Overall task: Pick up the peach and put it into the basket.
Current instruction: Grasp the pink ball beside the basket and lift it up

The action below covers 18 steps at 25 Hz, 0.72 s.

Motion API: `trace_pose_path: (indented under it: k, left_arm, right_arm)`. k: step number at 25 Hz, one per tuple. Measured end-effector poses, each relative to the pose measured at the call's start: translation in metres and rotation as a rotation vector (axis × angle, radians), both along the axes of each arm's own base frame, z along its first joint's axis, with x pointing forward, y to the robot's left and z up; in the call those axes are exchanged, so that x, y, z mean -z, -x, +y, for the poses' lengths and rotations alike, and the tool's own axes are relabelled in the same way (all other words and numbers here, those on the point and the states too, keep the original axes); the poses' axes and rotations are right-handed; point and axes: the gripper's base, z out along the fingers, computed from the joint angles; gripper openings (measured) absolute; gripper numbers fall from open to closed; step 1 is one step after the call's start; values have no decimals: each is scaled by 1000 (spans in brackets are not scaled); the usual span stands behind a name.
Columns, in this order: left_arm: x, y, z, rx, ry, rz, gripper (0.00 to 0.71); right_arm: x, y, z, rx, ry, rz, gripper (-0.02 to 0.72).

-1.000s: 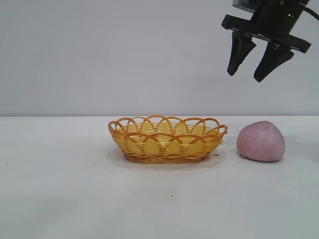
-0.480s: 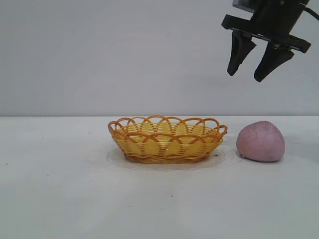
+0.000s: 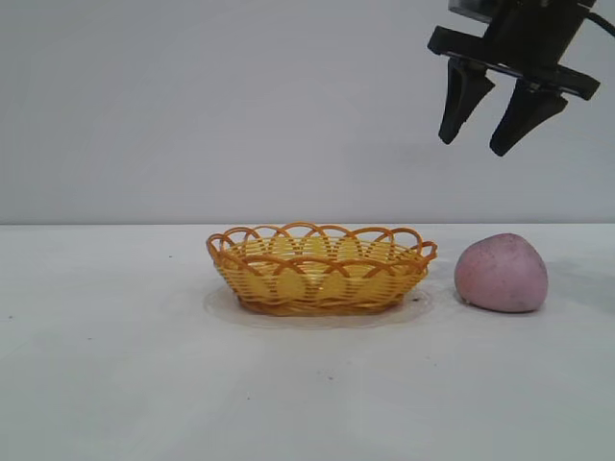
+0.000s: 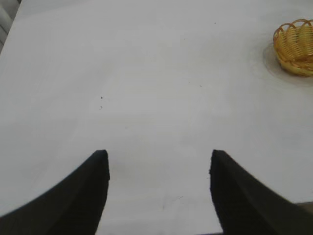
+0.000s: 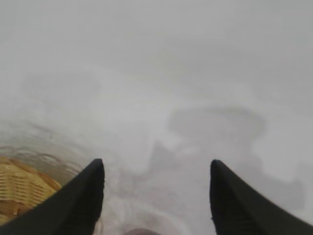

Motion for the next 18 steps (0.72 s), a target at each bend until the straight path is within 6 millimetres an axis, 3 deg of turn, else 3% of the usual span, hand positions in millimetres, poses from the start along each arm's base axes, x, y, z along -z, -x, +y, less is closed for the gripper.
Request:
trace_pose_path:
  k: [18]
  left_arm:
    - [0,0,0,-2,3,-3,397]
  right_arm:
    - [-29,24,-13,-68,152,59,403]
